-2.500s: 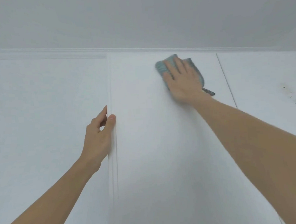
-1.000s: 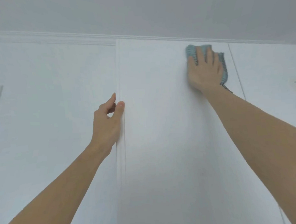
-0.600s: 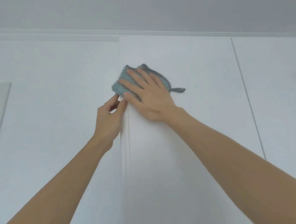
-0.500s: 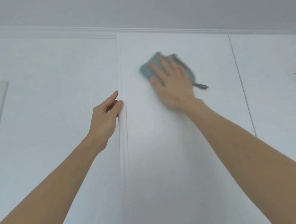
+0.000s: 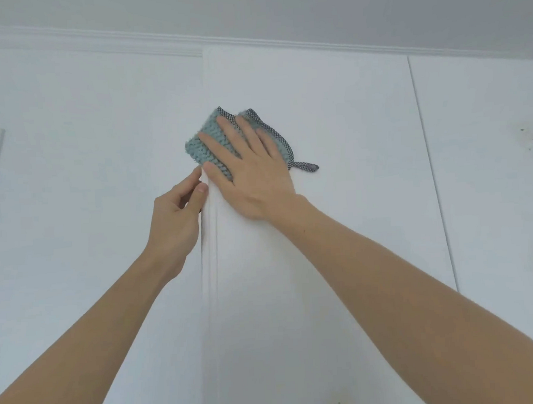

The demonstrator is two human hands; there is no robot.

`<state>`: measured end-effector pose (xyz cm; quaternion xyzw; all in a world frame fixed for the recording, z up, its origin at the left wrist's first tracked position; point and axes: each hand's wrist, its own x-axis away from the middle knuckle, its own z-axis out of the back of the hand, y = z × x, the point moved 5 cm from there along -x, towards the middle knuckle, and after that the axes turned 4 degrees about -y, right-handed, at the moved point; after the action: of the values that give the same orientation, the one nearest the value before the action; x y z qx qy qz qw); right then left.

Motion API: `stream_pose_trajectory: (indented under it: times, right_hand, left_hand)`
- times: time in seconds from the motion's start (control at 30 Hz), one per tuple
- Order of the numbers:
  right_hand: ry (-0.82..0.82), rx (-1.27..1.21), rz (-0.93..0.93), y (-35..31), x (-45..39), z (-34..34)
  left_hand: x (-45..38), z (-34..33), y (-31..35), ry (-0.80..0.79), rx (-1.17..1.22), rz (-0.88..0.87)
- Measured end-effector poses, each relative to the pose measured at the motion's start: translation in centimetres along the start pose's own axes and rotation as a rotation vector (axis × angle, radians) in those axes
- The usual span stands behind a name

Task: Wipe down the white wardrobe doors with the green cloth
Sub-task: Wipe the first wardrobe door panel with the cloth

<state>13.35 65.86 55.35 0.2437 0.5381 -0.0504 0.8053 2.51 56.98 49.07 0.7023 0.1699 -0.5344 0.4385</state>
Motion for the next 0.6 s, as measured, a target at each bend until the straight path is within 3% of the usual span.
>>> stream_pose_trajectory:
  times: [0.1, 0.23, 0.3, 0.37, 0.43, 0.6]
  right_hand:
    - [0.066, 0.013, -0.085, 6.1, 0.6, 1.7]
    - [0.194, -0.062, -0.627, 17.0, 4.4, 4.1]
    - [0.189, -0.122, -0.842, 18.8, 5.6, 4.4]
    - [0.211, -0.153, -0.934, 17.4, 4.8, 4.2]
    - [0.222, -0.125, -0.852, 13.4, 2.9, 3.4]
    - [0.095, 0.001, -0.098, -0.9, 2.0, -1.0]
  left_hand:
    - [0.1, 0.1, -0.2, 0.022, -0.007, 0.004]
    - [0.3, -0.2, 0.0, 0.013, -0.009, 0.01]
    - [0.3, -0.2, 0.0, 0.021, -0.007, 0.014]
    - [0.2, -0.1, 0.1, 0.029, -0.002, 0.019]
    - [0.2, -0.1, 0.0, 0.026, 0.006, 0.018]
    - [0.9, -0.8, -0.1, 0.021, 0.058, 0.014]
